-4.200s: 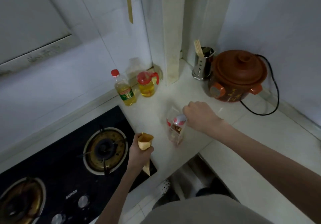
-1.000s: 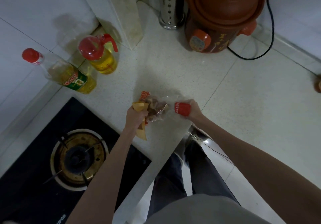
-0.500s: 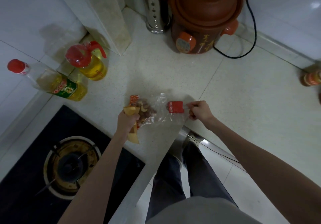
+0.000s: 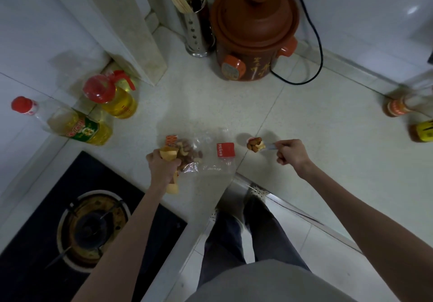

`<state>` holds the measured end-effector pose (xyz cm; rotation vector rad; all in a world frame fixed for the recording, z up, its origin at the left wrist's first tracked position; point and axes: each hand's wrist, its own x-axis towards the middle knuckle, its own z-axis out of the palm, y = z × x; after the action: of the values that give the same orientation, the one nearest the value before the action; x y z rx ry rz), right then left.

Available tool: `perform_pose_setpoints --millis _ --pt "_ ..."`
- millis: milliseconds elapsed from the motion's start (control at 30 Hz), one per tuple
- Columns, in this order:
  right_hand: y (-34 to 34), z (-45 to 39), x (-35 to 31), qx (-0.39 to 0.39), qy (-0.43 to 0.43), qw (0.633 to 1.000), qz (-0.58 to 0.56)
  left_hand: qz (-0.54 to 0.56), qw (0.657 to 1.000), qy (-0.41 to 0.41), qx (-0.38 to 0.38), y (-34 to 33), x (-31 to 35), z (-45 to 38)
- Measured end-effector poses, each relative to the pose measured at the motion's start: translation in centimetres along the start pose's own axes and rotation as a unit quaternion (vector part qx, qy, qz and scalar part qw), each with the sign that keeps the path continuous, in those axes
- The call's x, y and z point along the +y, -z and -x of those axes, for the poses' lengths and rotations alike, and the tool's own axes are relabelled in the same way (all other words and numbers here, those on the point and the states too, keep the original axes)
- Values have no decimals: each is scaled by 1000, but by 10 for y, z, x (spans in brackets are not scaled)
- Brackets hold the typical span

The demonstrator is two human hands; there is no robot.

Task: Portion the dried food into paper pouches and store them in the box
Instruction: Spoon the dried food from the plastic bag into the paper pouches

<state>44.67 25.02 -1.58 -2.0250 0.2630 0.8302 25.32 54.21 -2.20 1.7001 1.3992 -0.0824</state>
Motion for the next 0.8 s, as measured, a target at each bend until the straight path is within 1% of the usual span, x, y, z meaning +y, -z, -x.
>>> perform_pose_setpoints --millis 67,100,200,300,400,600,700,800 --pt "11 8 -13 2 11 1000 6 -17 998 -55 41 0 6 12" --pt "17 13 -22 1 19 1000 11 -8 995 -88 50 0 12 19" --pt "28 32 -59 -21 53 998 28 34 988 -153 7 2 39 41" --pt "33 56 -105 -67 95 992 48 16 977 -208 -42 1 69 64" --pt "40 80 -149 -108 140 981 83 16 964 -263 -43 2 97 90" --pt "49 113 -211 -203 212 951 100 35 954 -298 -17 12 139 129" --pt "53 121 -224 -229 243 934 129 40 947 -320 6 15 151 140" --pt "57 126 -233 -238 256 924 157 36 945 -323 31 17 159 145"
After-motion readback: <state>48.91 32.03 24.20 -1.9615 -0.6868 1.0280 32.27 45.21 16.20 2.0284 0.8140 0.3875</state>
